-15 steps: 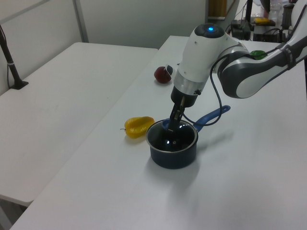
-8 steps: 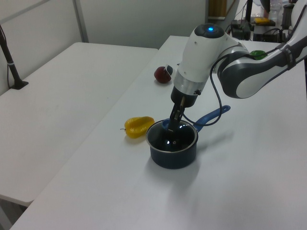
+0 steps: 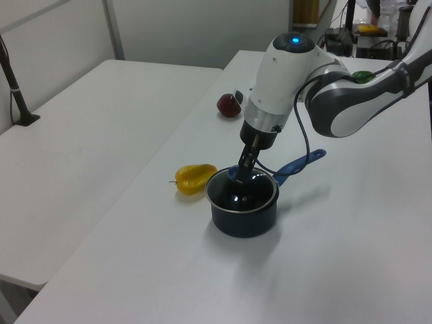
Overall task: Close lid
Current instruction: 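Lower the lid onto the saucepan rim and settle it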
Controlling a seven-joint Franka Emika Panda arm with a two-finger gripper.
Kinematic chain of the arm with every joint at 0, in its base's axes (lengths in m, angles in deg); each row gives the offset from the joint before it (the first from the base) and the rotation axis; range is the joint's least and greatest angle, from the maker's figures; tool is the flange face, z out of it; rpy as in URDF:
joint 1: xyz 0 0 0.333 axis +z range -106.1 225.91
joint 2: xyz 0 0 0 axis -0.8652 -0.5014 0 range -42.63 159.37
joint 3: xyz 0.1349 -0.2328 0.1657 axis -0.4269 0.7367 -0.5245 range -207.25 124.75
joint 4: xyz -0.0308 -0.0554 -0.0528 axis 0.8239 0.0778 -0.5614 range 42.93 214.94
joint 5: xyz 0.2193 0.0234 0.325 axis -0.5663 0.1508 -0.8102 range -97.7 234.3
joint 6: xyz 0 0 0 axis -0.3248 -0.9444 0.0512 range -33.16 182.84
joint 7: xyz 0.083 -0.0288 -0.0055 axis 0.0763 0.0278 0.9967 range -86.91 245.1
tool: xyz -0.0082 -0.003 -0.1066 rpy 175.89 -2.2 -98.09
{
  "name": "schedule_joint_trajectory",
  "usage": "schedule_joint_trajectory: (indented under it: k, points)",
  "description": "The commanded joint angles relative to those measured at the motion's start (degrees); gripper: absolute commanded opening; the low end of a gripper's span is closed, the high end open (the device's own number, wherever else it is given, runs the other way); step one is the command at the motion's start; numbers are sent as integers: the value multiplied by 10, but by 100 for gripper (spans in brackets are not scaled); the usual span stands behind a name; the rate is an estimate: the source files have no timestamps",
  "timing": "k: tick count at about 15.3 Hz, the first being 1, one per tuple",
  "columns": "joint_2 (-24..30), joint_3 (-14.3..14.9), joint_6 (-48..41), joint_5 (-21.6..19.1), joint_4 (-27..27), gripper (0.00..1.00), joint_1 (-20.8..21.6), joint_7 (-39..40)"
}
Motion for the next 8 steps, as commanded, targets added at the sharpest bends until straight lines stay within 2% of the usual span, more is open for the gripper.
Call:
schedule_joint_trajectory:
  k: [1, 8]
  points:
    - [18, 6, -2, 2, 22, 51, 1, -16]
    - [26, 5, -24, 1, 23, 51, 2, -29]
